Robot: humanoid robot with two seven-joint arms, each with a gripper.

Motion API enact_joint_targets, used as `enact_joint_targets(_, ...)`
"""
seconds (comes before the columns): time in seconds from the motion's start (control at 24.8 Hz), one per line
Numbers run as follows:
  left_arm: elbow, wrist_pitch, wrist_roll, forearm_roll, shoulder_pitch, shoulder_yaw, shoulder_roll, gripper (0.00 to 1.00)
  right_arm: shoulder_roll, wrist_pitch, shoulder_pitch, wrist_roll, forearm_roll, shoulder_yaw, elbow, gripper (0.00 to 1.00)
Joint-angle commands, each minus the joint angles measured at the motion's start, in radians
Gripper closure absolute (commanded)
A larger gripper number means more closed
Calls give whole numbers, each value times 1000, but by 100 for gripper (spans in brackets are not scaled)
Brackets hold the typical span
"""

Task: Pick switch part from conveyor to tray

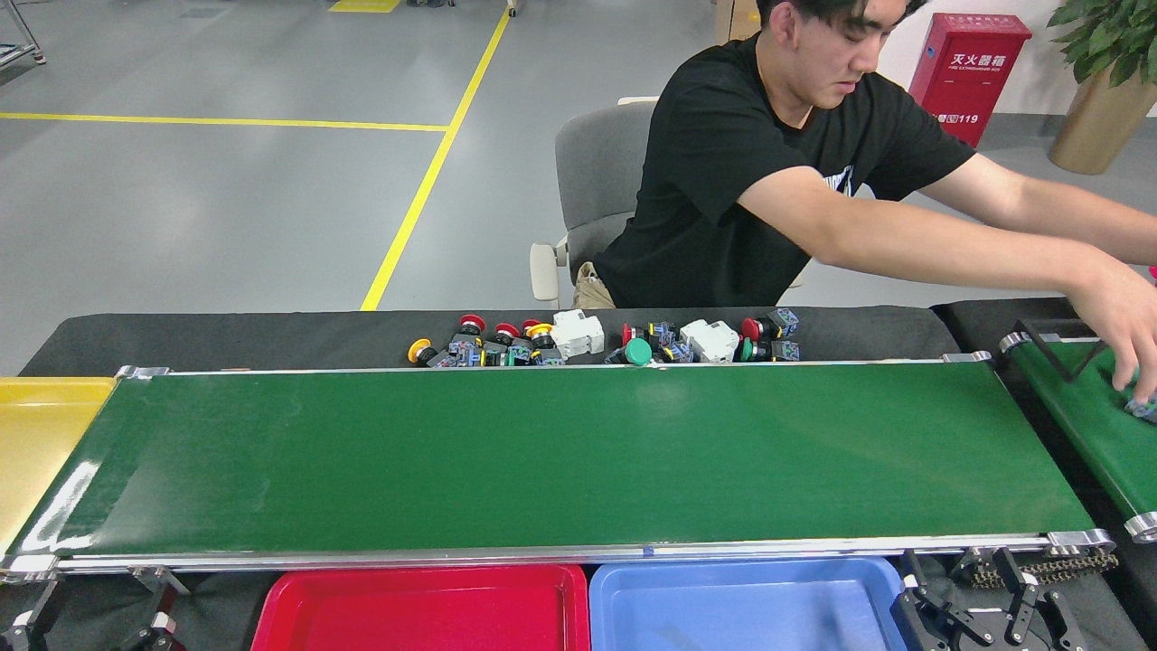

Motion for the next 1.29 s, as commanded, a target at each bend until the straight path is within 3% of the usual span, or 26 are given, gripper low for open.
enact_joint_targets(0.0, 2, 5, 6, -2, -1, 3, 4, 0, -4, 2, -11, 9, 4, -9, -11, 1)
enact_joint_targets(0.36, 34, 12, 7, 7, -7, 19, 4, 0, -7, -5, -26, 0, 0, -9, -4, 0)
enact_joint_targets(0.65, 32, 12, 7, 7, -13, 19, 7, 0, -16, -13, -26, -83, -7, -18, 12, 0)
enact_joint_targets(0.97, 29, 7, 7, 9, -15, 17, 17, 0, -16, -4, -38, -18, -7, -29, 38, 0)
enact_joint_targets(1.13, 29, 7, 7, 6, -13, 17, 17, 0, -15, -12, -130, 117, -9, -75, 138, 0)
enact_joint_targets(1.25, 31, 7, 7, 3, -13, 14, 18, 0, -18, -24, -159, 135, -9, -104, 167, 0)
